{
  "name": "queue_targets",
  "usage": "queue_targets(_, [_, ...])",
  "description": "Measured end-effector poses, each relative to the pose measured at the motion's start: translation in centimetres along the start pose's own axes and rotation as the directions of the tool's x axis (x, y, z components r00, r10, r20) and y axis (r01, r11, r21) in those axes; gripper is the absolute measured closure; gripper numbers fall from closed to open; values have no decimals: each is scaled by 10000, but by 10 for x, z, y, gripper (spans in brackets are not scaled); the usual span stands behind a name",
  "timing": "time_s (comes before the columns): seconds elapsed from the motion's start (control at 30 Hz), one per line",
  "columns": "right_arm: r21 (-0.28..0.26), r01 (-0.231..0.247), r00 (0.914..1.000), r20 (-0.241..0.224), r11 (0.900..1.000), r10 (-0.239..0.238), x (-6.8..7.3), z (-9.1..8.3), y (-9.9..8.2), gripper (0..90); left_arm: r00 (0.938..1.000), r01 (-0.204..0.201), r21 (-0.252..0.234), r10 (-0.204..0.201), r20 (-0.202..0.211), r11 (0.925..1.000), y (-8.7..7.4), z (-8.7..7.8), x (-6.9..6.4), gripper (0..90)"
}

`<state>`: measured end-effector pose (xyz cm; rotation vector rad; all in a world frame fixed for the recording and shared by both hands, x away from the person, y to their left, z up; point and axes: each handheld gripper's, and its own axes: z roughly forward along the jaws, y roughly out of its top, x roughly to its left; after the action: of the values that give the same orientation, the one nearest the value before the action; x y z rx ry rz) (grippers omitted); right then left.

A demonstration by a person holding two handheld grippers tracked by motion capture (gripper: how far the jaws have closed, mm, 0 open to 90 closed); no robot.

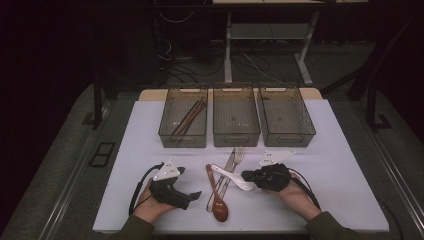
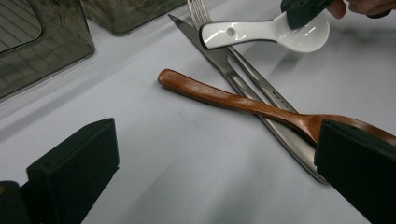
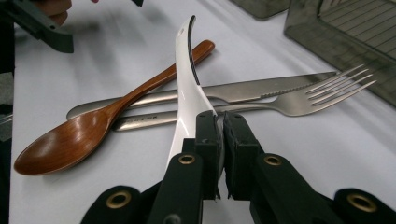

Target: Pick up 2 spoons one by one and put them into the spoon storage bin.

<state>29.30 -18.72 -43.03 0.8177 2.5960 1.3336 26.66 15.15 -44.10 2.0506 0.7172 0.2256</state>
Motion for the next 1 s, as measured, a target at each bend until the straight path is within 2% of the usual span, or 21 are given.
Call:
queue_targets(0.57, [-599,-56,9977,671,9982,96,-21,-16,21,848,10000,-21,39,21,-32,10000,-1,0,0,0])
queue_targets(1.0, [-1351,-145,9865,1594,9907,362,-52,-28,53,848,10000,14,76,-14,-21,10000,-3,0,0,0])
